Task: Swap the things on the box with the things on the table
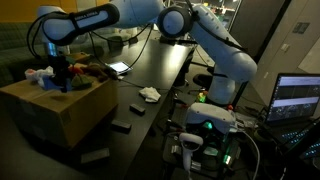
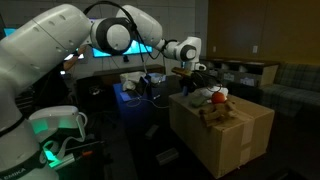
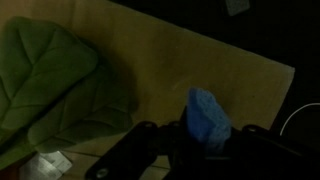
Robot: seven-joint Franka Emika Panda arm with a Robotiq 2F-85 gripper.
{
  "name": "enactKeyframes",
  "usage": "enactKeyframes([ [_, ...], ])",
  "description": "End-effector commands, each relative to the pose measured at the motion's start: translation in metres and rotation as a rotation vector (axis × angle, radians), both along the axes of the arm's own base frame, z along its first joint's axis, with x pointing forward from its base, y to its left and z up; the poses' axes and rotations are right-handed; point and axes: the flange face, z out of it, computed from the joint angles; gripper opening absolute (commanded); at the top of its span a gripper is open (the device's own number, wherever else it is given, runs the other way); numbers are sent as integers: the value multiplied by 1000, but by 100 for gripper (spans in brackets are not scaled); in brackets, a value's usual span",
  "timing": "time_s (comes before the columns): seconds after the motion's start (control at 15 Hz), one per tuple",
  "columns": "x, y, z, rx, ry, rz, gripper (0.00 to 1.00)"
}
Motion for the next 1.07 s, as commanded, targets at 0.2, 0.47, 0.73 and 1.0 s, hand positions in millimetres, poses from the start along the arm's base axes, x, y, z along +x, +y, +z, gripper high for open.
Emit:
enactKeyframes([
  [0.2, 8, 6, 1, 49, 49, 9, 3],
  [0.47, 13, 9, -7, 32, 14, -12, 53],
  [0.73, 19, 2, 2, 33, -17, -25, 82],
  [1.0, 25, -13, 32, 38, -50, -36, 100],
])
